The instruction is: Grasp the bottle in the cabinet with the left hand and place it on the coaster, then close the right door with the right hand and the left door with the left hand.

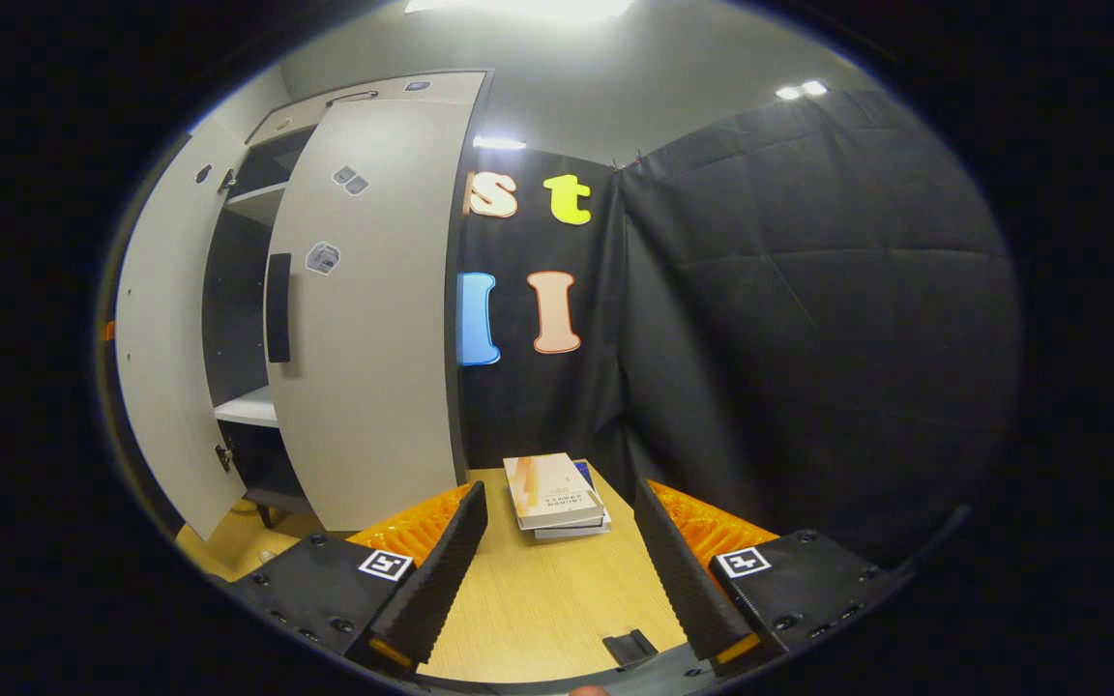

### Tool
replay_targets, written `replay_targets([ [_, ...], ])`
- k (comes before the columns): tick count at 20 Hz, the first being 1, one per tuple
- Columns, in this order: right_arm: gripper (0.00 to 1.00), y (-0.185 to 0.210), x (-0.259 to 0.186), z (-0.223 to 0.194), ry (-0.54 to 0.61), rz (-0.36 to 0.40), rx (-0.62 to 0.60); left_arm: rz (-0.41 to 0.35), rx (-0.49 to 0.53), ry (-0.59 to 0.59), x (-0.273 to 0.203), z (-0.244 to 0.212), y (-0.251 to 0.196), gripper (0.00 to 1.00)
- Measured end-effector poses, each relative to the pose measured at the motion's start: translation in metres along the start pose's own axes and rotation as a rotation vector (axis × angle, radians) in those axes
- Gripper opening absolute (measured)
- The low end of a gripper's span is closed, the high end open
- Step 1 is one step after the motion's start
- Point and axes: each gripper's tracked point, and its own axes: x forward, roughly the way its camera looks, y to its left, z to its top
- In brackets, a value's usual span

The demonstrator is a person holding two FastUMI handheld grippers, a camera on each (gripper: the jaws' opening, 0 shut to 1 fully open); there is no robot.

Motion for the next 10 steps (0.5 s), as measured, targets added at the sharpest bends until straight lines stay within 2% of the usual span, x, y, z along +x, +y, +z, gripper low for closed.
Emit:
replay_targets([
  [5,0.98,-0.007,0.006,-0.005,0.013,0.014,0.006,0.001,-0.008,-0.006,-0.007,0.002,-0.015,0.85],
  [10,0.98,-0.01,0.009,-0.002,0.006,0.03,-0.004,-0.035,-0.009,-0.014,-0.01,0.004,-0.044,0.85],
])
